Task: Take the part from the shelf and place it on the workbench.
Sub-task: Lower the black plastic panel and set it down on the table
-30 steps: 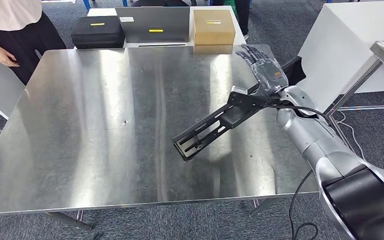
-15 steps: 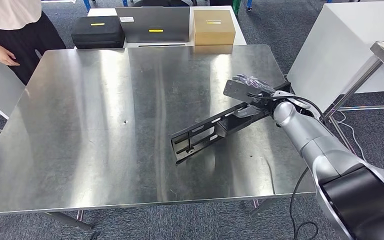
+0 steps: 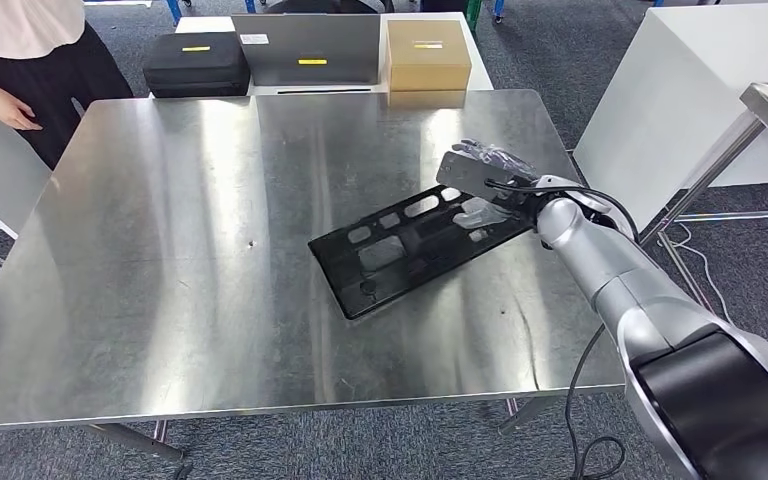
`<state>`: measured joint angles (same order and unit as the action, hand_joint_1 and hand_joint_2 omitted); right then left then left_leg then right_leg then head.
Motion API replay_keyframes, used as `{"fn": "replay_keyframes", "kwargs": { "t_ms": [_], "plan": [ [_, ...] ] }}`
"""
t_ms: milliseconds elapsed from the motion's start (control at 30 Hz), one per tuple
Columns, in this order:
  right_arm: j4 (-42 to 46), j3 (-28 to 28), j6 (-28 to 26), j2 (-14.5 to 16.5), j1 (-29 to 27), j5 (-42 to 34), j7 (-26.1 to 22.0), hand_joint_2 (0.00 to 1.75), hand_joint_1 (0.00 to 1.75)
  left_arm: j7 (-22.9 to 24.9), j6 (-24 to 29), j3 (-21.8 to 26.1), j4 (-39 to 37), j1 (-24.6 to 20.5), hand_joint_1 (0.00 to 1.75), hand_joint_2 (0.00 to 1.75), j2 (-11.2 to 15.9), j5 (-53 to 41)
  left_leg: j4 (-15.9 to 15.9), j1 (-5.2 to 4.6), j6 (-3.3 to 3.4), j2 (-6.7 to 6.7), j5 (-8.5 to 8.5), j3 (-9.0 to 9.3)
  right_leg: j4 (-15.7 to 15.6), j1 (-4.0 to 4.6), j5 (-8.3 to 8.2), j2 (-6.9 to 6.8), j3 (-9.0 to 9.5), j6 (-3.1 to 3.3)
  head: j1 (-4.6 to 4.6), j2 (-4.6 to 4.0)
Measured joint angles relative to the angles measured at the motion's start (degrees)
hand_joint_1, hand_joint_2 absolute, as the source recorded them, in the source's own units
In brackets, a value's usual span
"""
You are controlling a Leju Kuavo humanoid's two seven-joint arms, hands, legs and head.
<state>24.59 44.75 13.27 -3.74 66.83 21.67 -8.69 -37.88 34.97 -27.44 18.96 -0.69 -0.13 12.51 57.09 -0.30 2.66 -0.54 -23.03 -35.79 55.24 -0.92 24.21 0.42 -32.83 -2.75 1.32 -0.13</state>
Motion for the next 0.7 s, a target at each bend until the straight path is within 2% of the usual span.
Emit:
{"fn": "replay_keyframes", "kwargs": {
  "t_ms": [433, 700],
  "plan": [
    [0.36, 1.12, 2.17, -0.14, 2.72, -0.42, 0.01, 1.75, 0.0, 0.0, 0.4, 1.48, -0.03, -0.18, 0.0, 0.0, -0.55, 0.35, 0.0, 0.0, 0.0, 0.01, 0.0, 0.0, 0.0, 0.0, 0.0, 0.0, -0.02, 0.0, 0.01, 0.0],
    [1.09, 2.33, 0.11, -1.85, 6.42, 0.78, -0.44, 1.75, 0.0, 0.0, 0.51, 2.68, -0.03, -0.44, 0.0, 0.0, -0.96, 0.69, 0.01, -0.01, 0.01, -0.01, 0.0, 0.01, 0.0, -0.01, 0.0, -0.01, -0.02, 0.0, 0.0, 0.0]
  ]
}}
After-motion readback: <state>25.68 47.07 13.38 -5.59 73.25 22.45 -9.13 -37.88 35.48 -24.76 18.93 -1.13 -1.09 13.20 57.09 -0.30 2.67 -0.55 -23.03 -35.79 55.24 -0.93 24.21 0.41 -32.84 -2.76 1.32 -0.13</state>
